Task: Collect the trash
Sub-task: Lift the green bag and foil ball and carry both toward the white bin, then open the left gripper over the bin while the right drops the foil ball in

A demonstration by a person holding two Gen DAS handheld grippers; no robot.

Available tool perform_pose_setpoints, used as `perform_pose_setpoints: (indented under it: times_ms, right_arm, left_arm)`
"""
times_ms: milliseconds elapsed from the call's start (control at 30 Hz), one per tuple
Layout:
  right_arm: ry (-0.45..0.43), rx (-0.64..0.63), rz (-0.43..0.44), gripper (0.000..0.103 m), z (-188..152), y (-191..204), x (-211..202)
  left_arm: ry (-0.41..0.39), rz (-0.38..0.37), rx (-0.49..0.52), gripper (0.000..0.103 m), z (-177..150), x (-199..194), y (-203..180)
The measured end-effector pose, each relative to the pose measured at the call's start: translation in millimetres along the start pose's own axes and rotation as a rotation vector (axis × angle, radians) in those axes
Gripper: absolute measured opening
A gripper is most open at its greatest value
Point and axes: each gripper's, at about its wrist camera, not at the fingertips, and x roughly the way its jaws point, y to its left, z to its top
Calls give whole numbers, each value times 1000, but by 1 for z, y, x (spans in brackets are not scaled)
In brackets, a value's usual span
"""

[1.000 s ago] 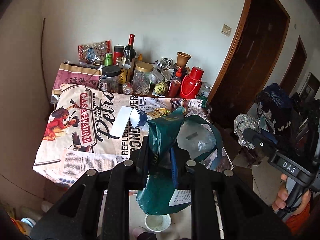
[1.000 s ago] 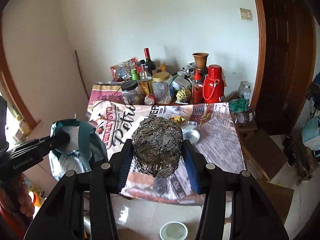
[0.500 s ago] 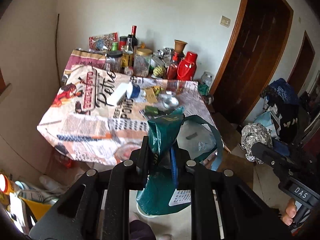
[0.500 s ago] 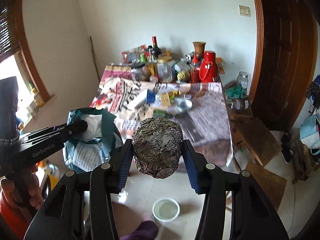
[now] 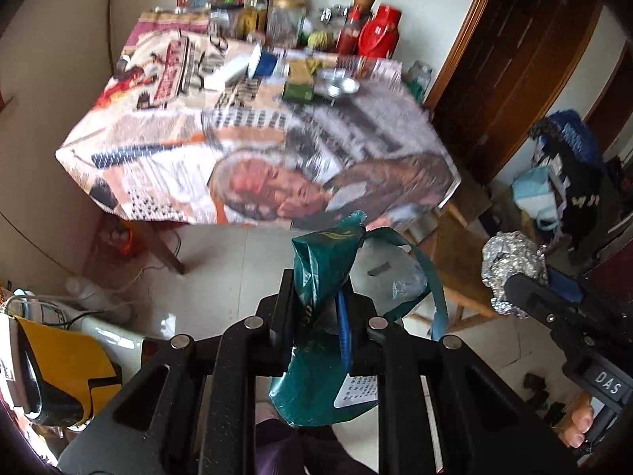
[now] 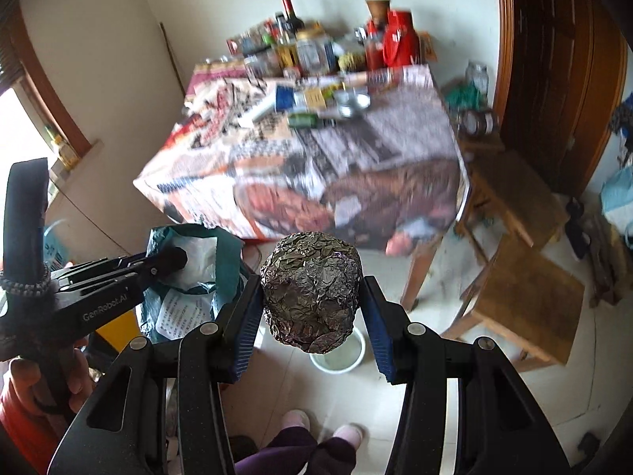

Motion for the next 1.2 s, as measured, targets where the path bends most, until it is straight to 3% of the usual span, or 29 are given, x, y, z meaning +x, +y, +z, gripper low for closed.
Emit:
perform_pose_setpoints:
  times_ms: [267,467,767,1067,1200]
  right_arm:
    - [123,61,-54,46,-57,-20,105]
    - [229,187,-57,46,-113,-47,198]
    - [297,184,-70,46,-171,-68,320]
    - [313,142,-43,46,-195,-80,395]
    - [319,125,-22,48,-203,-80,414]
  left_arm:
    - [179,10,10,18,-41,126,37]
    - [313,2,10,18,-86,237,64]
    - [438,44,-33,18,-151,389,102]
    - [485,35,-94,18,-187,501,117]
    - [518,35,-104,19,-201,531,128]
